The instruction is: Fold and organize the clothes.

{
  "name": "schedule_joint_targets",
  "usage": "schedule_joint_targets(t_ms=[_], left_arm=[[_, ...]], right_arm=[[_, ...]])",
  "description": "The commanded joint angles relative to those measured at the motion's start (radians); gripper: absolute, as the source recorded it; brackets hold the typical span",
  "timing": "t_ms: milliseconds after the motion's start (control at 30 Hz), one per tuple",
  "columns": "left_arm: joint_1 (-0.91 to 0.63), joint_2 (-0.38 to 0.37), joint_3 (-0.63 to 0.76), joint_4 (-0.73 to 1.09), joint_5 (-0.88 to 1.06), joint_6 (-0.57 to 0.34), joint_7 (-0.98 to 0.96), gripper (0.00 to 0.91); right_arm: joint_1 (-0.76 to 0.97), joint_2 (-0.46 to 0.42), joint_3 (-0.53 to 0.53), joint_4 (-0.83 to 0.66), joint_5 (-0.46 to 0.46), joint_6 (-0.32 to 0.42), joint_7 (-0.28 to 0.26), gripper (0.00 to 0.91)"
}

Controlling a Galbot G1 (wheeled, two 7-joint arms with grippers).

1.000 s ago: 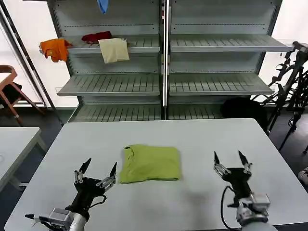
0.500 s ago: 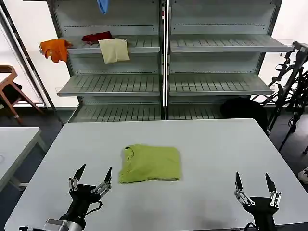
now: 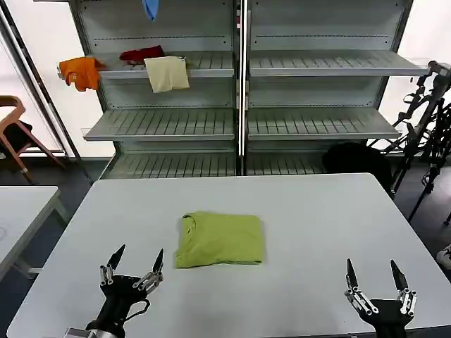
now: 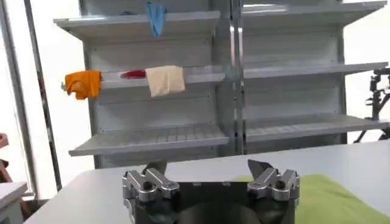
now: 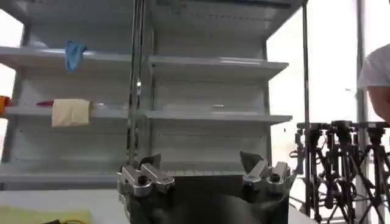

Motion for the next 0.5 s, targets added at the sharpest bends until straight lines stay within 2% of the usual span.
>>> schedule_joint_targets(t_ms=[33,500], left_arm=[[0.01,0.001,-0.002,0.005,0.0,-0.011,-0.002,0.907],[0.005,0.004,-0.014,0.008,-0.008,-0.01,-0.002,0.907]], right_arm=[[-0.037,-0.005,0.013,-0.01,0.026,0.054,-0.017,0.907],[-0.033,-0.009,0.013,-0.009,0.039,0.06,-0.027,0.907]])
